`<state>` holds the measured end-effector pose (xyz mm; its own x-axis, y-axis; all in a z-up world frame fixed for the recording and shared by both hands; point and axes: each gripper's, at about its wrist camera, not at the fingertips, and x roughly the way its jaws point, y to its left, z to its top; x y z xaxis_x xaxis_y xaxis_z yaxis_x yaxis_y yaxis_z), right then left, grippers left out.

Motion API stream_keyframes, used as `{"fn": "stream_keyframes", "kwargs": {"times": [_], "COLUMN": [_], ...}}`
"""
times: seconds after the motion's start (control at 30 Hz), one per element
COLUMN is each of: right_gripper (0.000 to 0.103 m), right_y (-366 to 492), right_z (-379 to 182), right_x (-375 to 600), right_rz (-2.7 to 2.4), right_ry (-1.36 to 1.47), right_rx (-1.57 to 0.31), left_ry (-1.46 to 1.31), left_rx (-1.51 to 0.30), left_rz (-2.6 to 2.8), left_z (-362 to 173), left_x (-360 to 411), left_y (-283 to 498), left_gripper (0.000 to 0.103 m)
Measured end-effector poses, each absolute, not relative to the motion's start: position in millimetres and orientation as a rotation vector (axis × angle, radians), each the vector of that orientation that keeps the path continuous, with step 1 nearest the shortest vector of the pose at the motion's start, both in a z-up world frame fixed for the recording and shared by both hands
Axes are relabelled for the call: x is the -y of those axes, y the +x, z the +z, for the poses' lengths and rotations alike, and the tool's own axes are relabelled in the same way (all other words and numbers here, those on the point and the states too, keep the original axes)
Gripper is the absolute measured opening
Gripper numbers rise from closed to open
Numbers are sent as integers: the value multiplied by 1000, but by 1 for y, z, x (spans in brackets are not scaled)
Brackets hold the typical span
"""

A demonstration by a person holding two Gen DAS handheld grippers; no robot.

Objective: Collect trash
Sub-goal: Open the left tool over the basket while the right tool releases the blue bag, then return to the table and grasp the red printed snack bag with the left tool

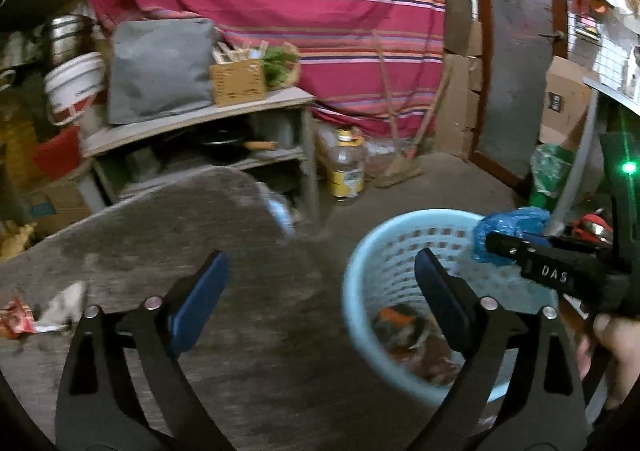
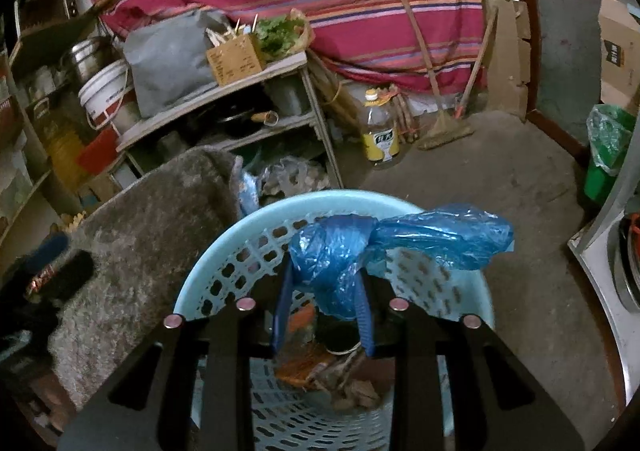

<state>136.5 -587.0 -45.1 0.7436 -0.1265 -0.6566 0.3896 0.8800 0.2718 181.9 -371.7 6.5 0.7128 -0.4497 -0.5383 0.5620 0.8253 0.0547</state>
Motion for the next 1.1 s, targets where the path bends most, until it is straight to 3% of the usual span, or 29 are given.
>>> {"fn": "stream_keyframes", "kwargs": {"times": [0.13, 0.2, 0.27, 0.47, 0.57, 0.77, 0.97, 1.1], "right_gripper": [35, 62, 73, 82, 93, 93, 97, 99], "right_y": [150, 155, 158, 172, 178, 190, 174, 177], "right_z": [-51, -52, -51, -49, -45, -47, -62, -59], "right_x": [576, 572, 567, 550, 540, 535, 565, 554], "right_rz": [-312, -340, -373, -469, -494, -467, -438, -497], "right_ry": [405, 408, 399, 360, 336, 386, 687, 575], "right_rx": [-710, -718, -721, -750, -744, -783, -766, -820], "left_ry": [211, 214, 218, 199, 149, 108, 80, 53], "left_rx": [-537, -529, -529, -540, -556, -613, -635, -641], "left_rz": [-478, -419, -362, -184, -111, -19, 12, 23], "left_z": [11, 14, 16, 12, 7, -6, -11, -11], "left_x": [319, 285, 255, 158, 110, 46, 15, 5], "left_y": [194, 202, 211, 248, 267, 293, 301, 303], "left_gripper": [97, 98, 98, 98, 98, 98, 98, 98]}}
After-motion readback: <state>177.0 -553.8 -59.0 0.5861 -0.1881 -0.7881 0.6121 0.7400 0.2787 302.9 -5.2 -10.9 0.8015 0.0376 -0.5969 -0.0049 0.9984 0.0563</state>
